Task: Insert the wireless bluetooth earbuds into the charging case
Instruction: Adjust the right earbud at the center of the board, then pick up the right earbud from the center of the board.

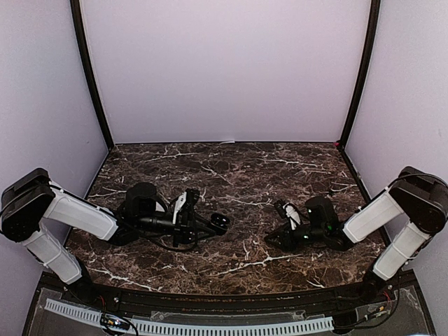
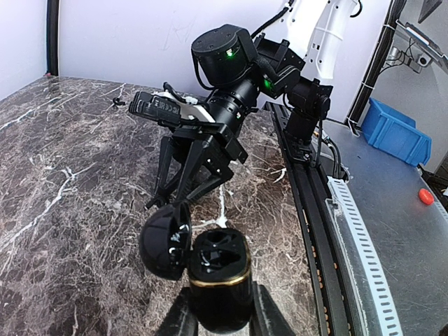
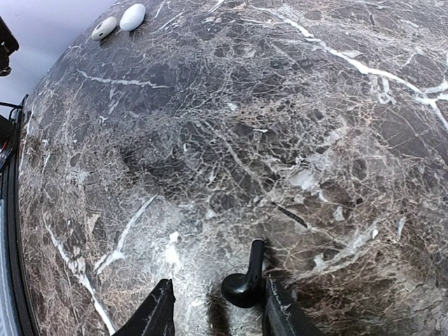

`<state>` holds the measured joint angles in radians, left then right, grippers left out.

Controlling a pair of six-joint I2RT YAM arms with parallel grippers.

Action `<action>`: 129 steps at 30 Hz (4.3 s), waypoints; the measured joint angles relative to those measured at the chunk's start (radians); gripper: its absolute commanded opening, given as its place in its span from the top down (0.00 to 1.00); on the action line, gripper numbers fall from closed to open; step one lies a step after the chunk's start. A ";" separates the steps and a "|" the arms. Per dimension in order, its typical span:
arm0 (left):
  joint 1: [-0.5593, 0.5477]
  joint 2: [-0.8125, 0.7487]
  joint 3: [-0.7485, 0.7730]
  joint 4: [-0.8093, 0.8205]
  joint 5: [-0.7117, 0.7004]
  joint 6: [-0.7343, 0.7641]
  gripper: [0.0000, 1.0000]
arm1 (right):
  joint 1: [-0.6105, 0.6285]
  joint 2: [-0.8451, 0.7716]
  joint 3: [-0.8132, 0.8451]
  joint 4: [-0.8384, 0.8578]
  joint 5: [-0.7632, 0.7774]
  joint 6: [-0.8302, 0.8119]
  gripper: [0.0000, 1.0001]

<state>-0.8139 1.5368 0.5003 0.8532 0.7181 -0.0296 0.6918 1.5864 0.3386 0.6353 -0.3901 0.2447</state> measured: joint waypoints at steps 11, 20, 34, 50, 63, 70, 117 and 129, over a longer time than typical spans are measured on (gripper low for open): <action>0.000 0.000 0.000 0.000 0.000 0.000 0.89 | 0.000 0.000 0.003 0.001 0.049 0.006 0.54; 0.000 0.000 0.000 0.000 0.000 0.000 0.90 | 0.000 -0.137 -0.071 -0.006 0.135 0.051 0.44; 0.000 0.000 0.000 0.000 0.002 0.000 0.89 | 0.196 -0.308 -0.132 -0.089 0.431 0.074 0.42; 0.000 0.000 0.000 0.000 0.003 0.000 0.89 | 0.255 -0.117 -0.047 -0.114 0.575 0.018 0.52; 0.000 0.000 0.000 -0.003 0.003 0.000 0.89 | 0.277 -0.041 0.020 -0.115 0.614 -0.022 0.60; 0.000 0.000 0.000 -0.007 0.003 0.000 0.89 | 0.283 -0.018 0.043 -0.119 0.625 -0.030 0.68; 0.000 0.000 0.000 -0.014 0.003 0.000 0.89 | 0.316 -0.014 0.074 -0.168 0.684 -0.023 0.88; 0.000 0.000 0.000 -0.014 0.003 0.000 0.89 | 0.317 -0.113 0.063 -0.234 0.682 -0.029 0.89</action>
<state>-0.8139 1.5368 0.5003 0.8387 0.7212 -0.0296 1.0092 1.4731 0.4019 0.4015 0.2920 0.2157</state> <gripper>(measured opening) 0.246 0.138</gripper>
